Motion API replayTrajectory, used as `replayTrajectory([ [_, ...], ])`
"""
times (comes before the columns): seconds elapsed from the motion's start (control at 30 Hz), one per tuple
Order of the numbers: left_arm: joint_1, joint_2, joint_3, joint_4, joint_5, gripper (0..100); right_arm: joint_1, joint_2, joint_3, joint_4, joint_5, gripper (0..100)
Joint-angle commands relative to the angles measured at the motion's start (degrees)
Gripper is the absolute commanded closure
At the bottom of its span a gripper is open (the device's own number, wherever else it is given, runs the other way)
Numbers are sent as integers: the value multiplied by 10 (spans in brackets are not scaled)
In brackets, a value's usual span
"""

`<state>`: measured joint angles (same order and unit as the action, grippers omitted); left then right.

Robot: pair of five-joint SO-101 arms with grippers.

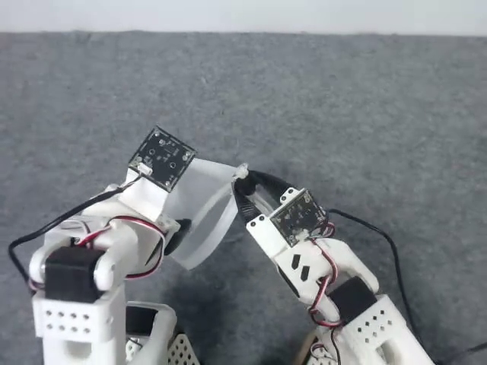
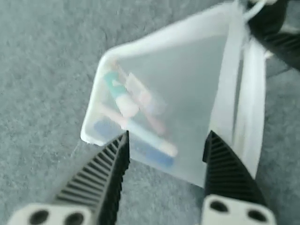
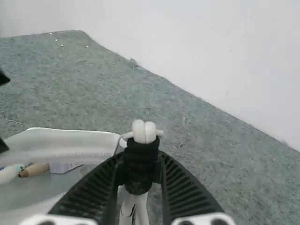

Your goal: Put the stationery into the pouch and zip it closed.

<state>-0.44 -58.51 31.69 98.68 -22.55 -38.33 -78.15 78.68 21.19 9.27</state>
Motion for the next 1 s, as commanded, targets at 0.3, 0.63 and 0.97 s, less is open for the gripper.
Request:
replayTrajectory([
  [0.3, 61, -5, -40, 18, 40, 758, 2, 8, -50, -18, -4, 993],
  [0.63, 135, -5, -15, 19, 74, 760, 6, 3, -50, -13, -4, 993],
  [0.97, -34, 0, 10, 19, -85, 761, 17, 3, -50, -12, -4, 993],
])
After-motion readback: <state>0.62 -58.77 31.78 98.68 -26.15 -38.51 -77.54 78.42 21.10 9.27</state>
